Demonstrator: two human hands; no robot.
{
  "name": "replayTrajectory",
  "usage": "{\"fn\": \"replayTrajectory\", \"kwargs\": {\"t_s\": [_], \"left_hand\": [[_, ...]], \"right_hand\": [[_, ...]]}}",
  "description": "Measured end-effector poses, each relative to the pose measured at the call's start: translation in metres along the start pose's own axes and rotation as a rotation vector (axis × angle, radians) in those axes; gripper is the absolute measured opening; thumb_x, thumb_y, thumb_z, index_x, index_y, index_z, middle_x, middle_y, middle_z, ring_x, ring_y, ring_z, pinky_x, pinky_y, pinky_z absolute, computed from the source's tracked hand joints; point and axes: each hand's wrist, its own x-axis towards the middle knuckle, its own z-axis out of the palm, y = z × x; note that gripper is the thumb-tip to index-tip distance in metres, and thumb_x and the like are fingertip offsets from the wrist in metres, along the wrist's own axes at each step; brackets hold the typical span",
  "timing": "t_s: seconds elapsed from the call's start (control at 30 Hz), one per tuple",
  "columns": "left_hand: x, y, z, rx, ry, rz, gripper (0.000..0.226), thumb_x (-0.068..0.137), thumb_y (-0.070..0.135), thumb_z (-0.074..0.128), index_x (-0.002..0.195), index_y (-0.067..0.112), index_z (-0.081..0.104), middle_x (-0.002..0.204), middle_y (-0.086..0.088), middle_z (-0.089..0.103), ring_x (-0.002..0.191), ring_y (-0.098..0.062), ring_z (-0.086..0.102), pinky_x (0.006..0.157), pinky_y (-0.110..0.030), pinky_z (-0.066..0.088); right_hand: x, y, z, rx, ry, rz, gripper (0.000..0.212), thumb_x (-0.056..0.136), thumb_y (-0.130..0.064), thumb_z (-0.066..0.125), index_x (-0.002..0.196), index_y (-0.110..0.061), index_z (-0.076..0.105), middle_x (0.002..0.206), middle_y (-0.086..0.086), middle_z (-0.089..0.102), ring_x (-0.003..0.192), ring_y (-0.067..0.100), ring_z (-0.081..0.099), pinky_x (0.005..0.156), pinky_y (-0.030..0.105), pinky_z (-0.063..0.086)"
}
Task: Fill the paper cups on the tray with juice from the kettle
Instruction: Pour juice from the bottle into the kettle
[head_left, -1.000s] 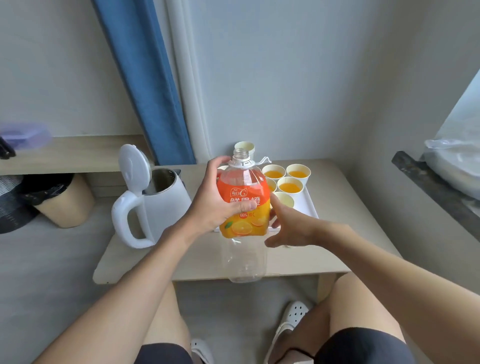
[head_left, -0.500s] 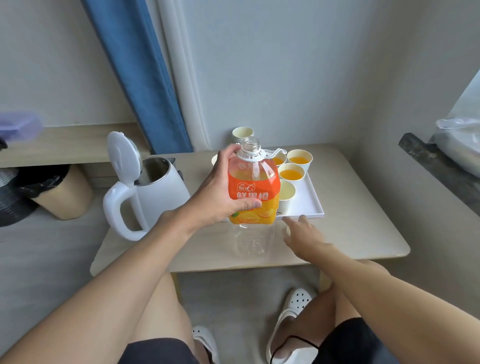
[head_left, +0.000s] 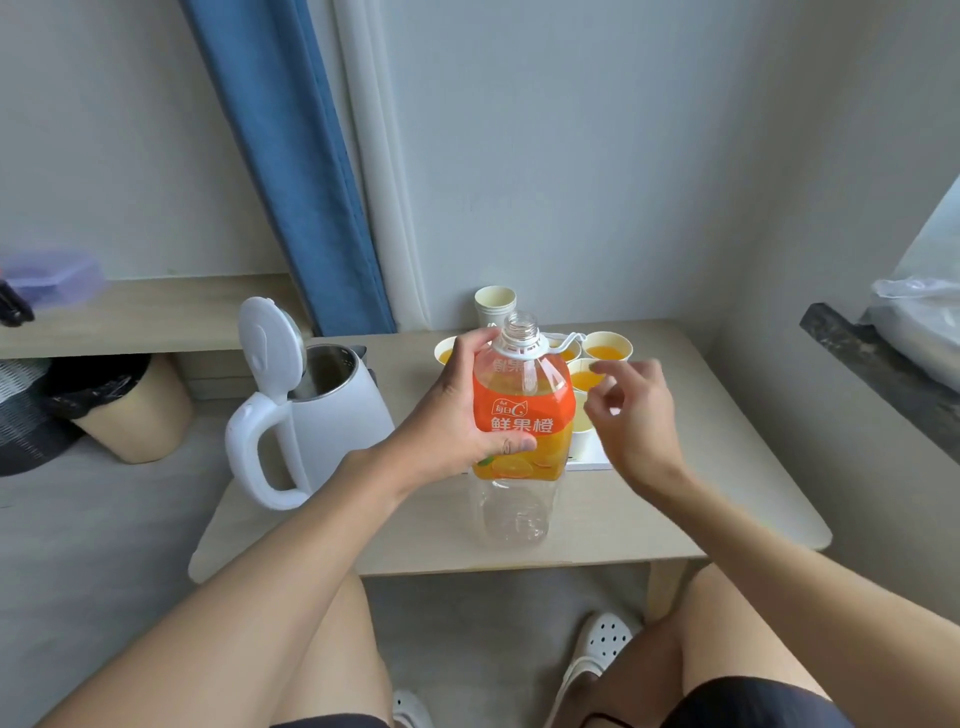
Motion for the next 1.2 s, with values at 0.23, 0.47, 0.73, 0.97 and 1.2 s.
{"fn": "replayTrajectory", "kwargs": {"t_s": [0.23, 0.47, 0.73, 0.97, 1.2], "left_hand": [[-0.001, 0.010, -0.004, 0.024, -0.014, -0.065, 0.103, 0.071, 0.026, 0.096, 0.128, 0.060, 0.018, 0.144, 0.009, 0.045, 0.129, -0.014, 0.055, 0.109, -0.042, 0.051], [-0.002, 0.013, -0.005, 0.014, -0.005, -0.082, 0.102, 0.068, 0.023, 0.097, 0.117, 0.065, 0.019, 0.141, 0.011, 0.047, 0.129, -0.017, 0.056, 0.110, -0.046, 0.050], [-0.003, 0.013, -0.005, 0.010, -0.016, -0.091, 0.099, 0.068, 0.023, 0.097, 0.115, 0.065, 0.021, 0.130, 0.022, 0.047, 0.126, -0.015, 0.057, 0.109, -0.044, 0.051], [-0.002, 0.012, -0.004, 0.024, -0.025, -0.103, 0.102, 0.069, 0.024, 0.097, 0.123, 0.060, 0.018, 0.131, 0.020, 0.047, 0.127, -0.014, 0.055, 0.109, -0.041, 0.051], [-0.003, 0.011, -0.005, 0.032, -0.033, -0.098, 0.101, 0.072, 0.022, 0.095, 0.130, 0.054, 0.018, 0.128, 0.025, 0.044, 0.122, -0.008, 0.055, 0.100, -0.027, 0.049]], "right_hand": [[0.032, -0.096, -0.043, 0.246, 0.026, -0.131, 0.008, 0.088, -0.019, 0.067, 0.096, -0.021, 0.069, 0.095, -0.011, 0.066, 0.084, 0.001, 0.060, 0.074, 0.013, 0.046], [0.032, -0.107, -0.028, 0.106, -0.196, -0.207, 0.011, 0.084, -0.025, 0.074, 0.093, -0.020, 0.071, 0.091, -0.010, 0.069, 0.085, 0.001, 0.060, 0.072, 0.017, 0.046], [0.042, -0.109, -0.036, 0.057, -0.366, -0.256, 0.008, 0.085, -0.019, 0.074, 0.087, -0.020, 0.066, 0.099, -0.008, 0.072, 0.092, 0.007, 0.065, 0.085, 0.029, 0.053], [0.041, -0.108, -0.037, 0.002, -0.386, -0.338, 0.013, 0.086, -0.015, 0.072, 0.089, -0.014, 0.059, 0.095, -0.009, 0.066, 0.084, 0.006, 0.061, 0.074, 0.023, 0.051], [0.036, -0.113, -0.031, -0.077, -0.327, -0.402, 0.023, 0.086, -0.030, 0.072, 0.093, -0.014, 0.058, 0.095, 0.001, 0.056, 0.081, 0.014, 0.054, 0.061, 0.013, 0.038]]}}
